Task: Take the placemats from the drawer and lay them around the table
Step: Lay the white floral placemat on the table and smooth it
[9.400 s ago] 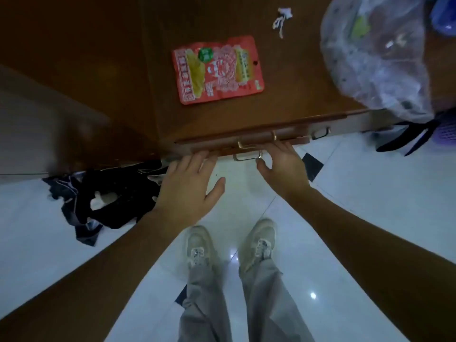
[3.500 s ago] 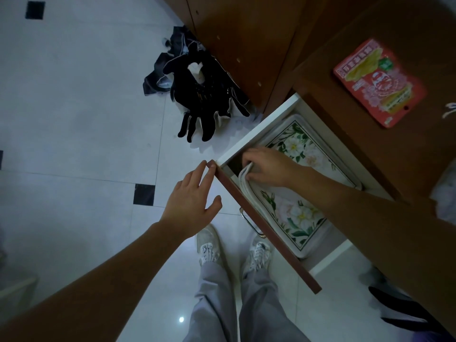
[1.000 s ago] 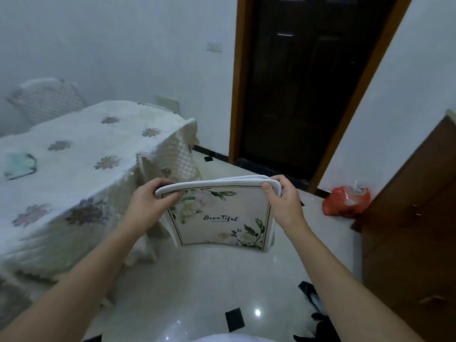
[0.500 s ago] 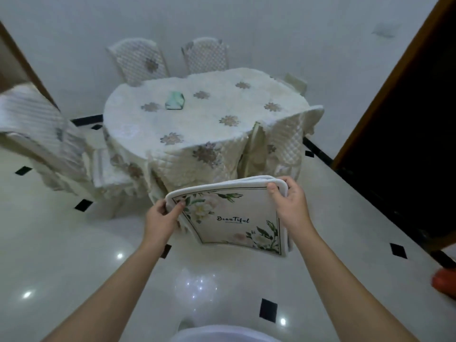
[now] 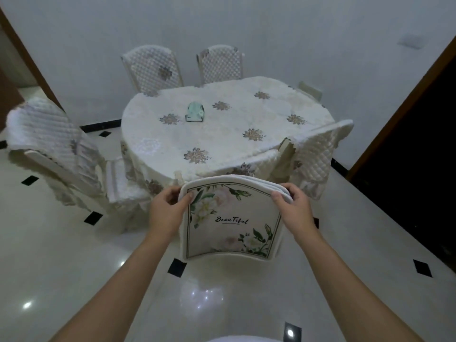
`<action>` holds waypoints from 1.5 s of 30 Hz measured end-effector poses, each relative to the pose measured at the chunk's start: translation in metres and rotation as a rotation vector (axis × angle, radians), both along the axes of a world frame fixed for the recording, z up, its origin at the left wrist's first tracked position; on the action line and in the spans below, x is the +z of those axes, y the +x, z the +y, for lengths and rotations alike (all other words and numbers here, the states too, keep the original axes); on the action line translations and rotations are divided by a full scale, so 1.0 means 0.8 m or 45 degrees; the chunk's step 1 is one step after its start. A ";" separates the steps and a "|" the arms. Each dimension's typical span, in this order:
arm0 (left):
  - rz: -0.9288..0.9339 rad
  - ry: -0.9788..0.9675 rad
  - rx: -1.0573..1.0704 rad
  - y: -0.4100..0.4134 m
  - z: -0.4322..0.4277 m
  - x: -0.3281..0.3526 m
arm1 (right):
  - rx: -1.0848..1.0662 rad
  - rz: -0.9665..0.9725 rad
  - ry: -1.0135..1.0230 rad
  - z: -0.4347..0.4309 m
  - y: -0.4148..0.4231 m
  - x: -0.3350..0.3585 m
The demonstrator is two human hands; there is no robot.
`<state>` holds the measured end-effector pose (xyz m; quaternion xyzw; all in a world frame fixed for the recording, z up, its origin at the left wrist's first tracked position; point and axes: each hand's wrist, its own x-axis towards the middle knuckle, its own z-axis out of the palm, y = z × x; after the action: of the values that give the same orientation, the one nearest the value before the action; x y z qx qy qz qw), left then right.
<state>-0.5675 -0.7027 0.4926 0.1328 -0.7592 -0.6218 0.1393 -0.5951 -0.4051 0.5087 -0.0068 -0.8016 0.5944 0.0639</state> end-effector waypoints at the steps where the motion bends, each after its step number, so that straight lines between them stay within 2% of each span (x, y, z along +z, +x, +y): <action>1: 0.009 0.002 0.008 -0.008 -0.011 0.003 | 0.009 0.000 -0.015 -0.009 -0.011 0.004; 6: 0.061 0.035 0.039 -0.052 -0.054 0.016 | 0.069 0.010 -0.070 -0.051 -0.075 0.015; 16: 0.094 0.053 0.399 -0.187 -0.147 0.047 | 0.347 0.070 -0.175 -0.166 -0.280 0.028; 27: 0.120 0.042 0.618 -0.308 -0.230 0.080 | 0.533 0.097 -0.164 -0.277 -0.463 0.070; 31: 0.018 0.020 0.586 -0.372 -0.271 0.051 | 0.488 0.037 -0.101 -0.313 -0.518 0.043; 36: -0.179 0.068 0.460 -0.478 -0.331 -0.027 | 0.324 -0.118 0.040 -0.357 -0.592 -0.036; 40: -0.339 0.063 0.278 -0.575 -0.372 -0.086 | 0.140 -0.312 0.145 -0.386 -0.637 -0.113; 45: -0.509 -0.038 0.048 -0.665 -0.408 -0.154 | 0.120 -0.545 0.387 -0.403 -0.659 -0.183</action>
<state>-1.0997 -1.0288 0.3692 0.2658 -0.7783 -0.5689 -0.0007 -1.1221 -0.7274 0.3620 -0.0852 -0.8764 0.4545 -0.1345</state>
